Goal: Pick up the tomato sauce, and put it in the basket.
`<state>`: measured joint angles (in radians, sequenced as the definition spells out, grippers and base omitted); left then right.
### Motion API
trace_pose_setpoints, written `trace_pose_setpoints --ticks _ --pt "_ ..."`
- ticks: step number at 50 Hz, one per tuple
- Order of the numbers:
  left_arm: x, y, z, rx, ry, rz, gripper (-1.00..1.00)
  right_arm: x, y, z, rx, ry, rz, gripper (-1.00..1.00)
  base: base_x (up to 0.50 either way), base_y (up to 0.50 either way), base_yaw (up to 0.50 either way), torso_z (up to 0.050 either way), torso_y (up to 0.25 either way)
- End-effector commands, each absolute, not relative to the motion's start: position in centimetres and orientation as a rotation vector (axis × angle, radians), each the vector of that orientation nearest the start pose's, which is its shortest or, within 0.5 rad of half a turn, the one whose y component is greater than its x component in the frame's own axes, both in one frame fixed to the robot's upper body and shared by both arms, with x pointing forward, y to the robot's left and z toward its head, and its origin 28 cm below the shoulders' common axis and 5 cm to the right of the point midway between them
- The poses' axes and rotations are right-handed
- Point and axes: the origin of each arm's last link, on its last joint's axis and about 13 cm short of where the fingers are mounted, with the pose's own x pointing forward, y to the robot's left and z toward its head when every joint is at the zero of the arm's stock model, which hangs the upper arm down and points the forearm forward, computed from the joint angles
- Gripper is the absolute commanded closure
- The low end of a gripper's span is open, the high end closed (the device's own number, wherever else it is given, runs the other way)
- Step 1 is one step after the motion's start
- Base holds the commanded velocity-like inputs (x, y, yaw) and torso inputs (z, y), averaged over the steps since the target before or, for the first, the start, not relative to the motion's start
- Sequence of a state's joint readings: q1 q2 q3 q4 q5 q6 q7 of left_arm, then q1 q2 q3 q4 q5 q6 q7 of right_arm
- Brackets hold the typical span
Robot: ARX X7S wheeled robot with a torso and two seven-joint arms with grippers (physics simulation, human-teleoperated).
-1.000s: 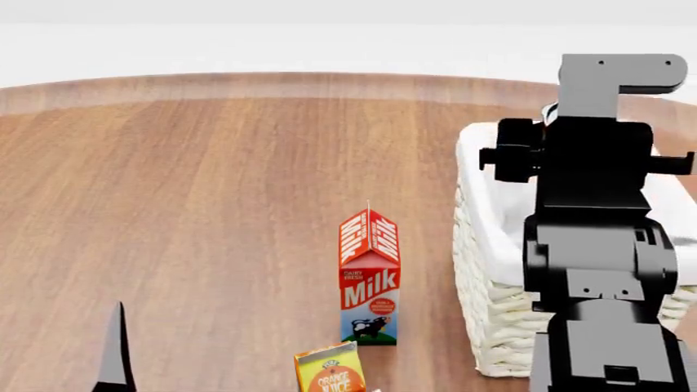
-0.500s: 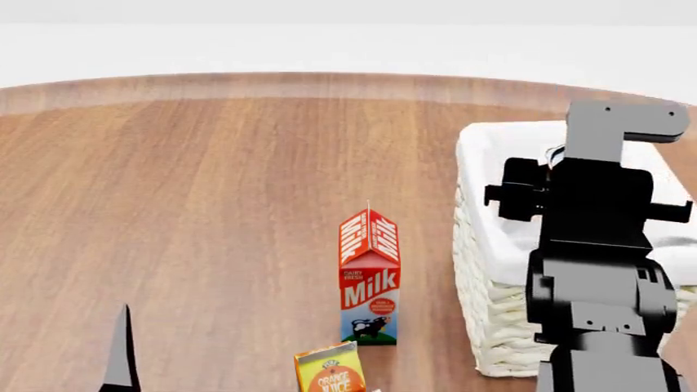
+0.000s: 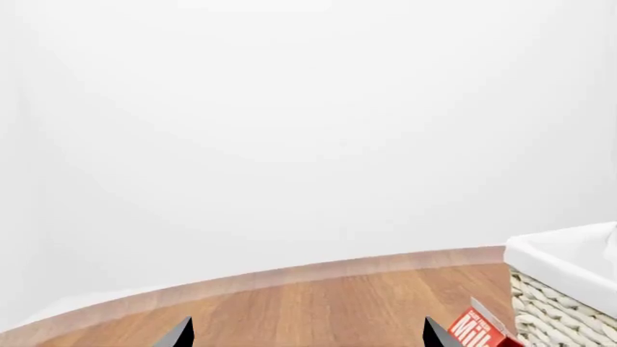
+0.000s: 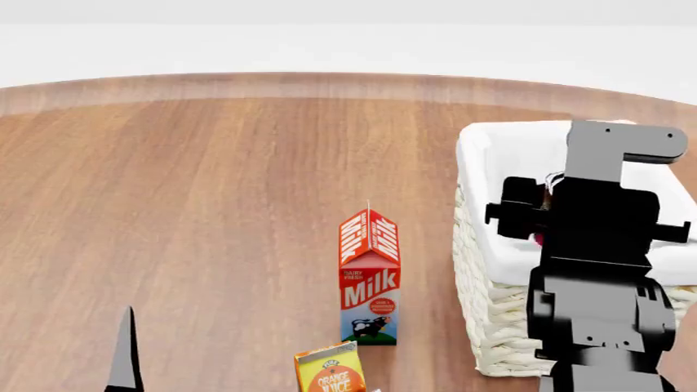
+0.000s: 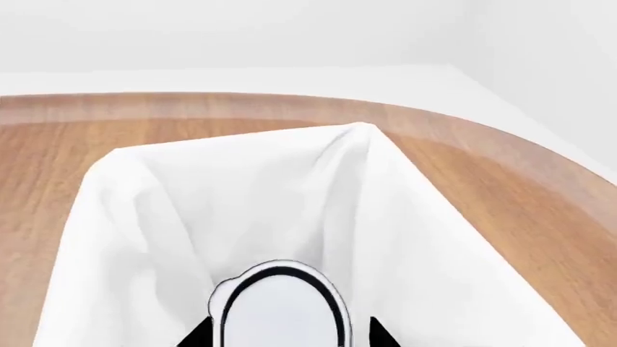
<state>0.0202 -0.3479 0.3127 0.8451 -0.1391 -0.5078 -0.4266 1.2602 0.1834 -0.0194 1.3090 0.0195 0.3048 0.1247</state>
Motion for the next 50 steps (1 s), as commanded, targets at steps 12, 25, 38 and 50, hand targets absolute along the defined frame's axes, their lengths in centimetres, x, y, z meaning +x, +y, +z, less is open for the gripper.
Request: trace_pose_setpoints --ticks 12,25,38,50 --pt "16.3 19.2 13.2 0.122 -0.252 -0.026 -1.00 41.0 -17.8 14.7 -0.057 0.337 -0.307 -1.00 0.00 0.00 0.00 0.000 0.000" --pt "16.3 19.2 13.2 0.124 -0.251 -0.028 -1.00 43.0 -16.6 20.6 0.037 0.059 -0.257 -1.00 0.00 0.00 0.00 0.000 0.000" --pt "16.3 19.1 13.2 0.122 -0.250 -0.032 -1.00 39.7 -15.6 25.5 0.126 -0.270 -0.122 -1.00 0.00 0.00 0.00 0.000 0.000" --pt "16.2 19.2 13.4 0.116 -0.257 -0.029 -1.00 31.0 -14.1 27.0 0.174 -0.457 -0.001 -1.00 0.00 0.00 0.00 0.000 0.000"
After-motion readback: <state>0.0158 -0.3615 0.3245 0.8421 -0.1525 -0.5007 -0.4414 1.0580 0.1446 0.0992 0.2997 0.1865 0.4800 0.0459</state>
